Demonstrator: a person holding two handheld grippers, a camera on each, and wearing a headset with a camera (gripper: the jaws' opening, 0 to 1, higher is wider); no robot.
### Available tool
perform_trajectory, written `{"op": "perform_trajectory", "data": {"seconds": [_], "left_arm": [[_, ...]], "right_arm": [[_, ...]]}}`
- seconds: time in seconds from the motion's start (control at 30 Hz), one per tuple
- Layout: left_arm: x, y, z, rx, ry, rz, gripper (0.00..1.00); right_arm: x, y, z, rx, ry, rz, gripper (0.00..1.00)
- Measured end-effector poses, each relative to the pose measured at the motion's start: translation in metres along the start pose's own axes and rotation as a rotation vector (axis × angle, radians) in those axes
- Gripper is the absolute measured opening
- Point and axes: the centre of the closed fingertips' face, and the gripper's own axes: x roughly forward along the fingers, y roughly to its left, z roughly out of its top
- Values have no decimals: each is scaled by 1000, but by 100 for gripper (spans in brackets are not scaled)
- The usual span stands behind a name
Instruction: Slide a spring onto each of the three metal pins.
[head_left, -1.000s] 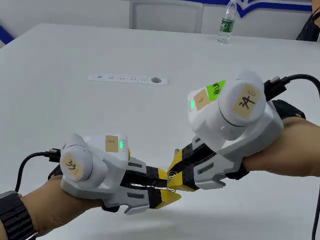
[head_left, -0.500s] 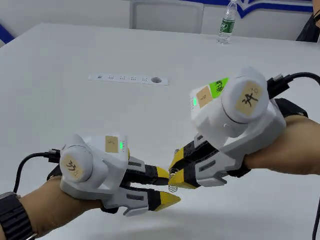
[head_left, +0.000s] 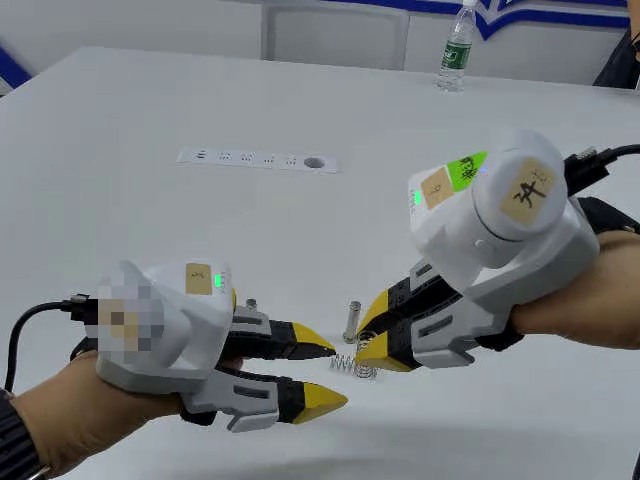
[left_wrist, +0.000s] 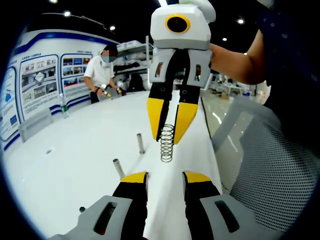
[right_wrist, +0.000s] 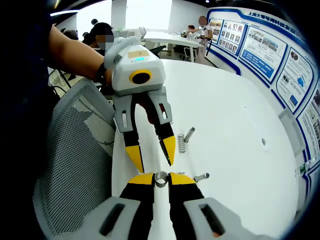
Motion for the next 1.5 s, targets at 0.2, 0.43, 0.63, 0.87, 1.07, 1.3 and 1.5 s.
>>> {"op": "perform_trajectory", "data": {"seconds": [0.2, 0.43, 0.63, 0.87, 1.07, 1.3, 1.5], "left_arm": [[-8, 4, -2, -18, -8, 23, 31], [-20, 8, -7, -38, -12, 53, 36], [-32, 13, -13, -61, -13, 90, 39], [-44, 18, -16, -93, -28, 138, 44], [-55, 21, -22, -123, -32, 178, 49], [-63, 26, -26, -156, -40, 218, 55], [-69, 29, -29, -175, -44, 247, 59]], "right_arm": [[-5, -5, -5, 19, -1, -16, 11], [-11, -12, -13, 42, 1, -37, 11], [-16, -19, -19, 63, 3, -57, 12], [-21, -25, -25, 84, 4, -77, 12], [-28, -32, -31, 106, 2, -99, 12], [-37, -42, -36, 130, -6, -132, 12], [-43, -52, -39, 148, -11, -156, 12]]}}
